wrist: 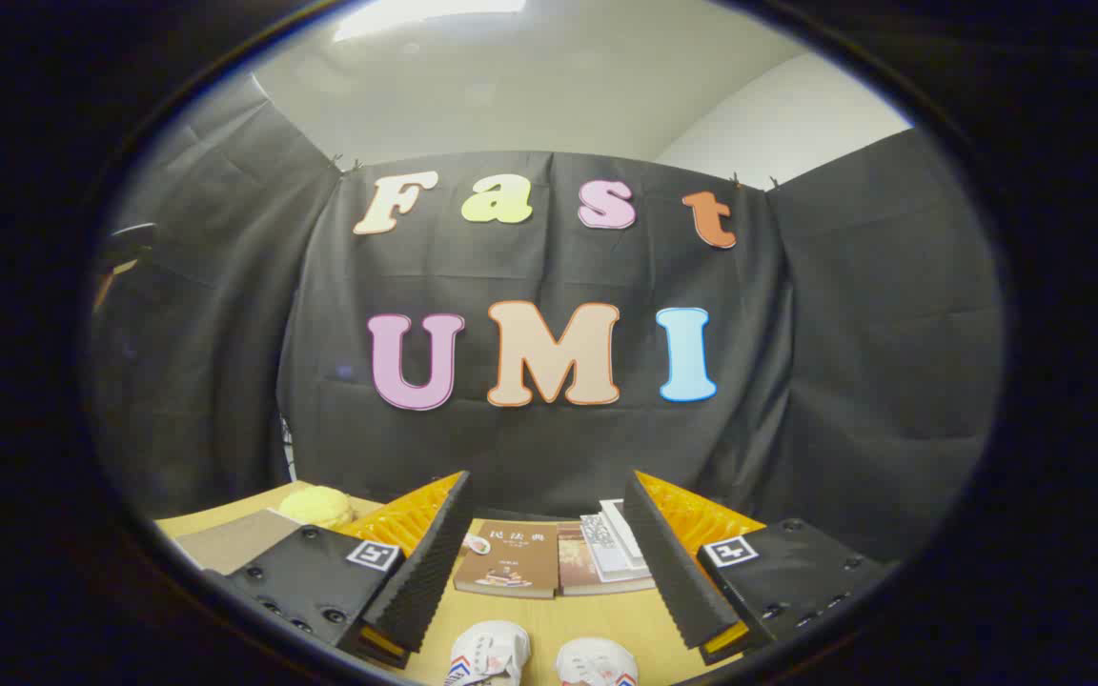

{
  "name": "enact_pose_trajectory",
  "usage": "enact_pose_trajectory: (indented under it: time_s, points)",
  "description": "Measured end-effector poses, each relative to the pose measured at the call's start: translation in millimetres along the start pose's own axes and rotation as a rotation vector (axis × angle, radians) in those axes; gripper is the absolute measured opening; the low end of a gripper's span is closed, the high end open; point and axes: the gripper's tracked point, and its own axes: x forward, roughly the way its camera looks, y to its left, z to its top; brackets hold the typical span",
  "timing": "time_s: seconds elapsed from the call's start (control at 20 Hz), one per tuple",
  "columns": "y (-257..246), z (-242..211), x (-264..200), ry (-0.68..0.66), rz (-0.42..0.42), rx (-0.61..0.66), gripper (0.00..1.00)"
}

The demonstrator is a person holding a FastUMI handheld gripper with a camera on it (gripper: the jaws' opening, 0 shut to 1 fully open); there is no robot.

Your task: Open the storage box then place both shoes into the box .Put the left shoe in first, then the right shoe, with the right side of both shoes facing outward in a uniform manner.

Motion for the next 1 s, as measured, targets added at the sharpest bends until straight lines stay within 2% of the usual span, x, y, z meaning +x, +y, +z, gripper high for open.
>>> enact_pose_trajectory:
  time_s: [1.0]
  points:
    - [-11,9,-5,-0.028,0.008,-0.029,0.99]
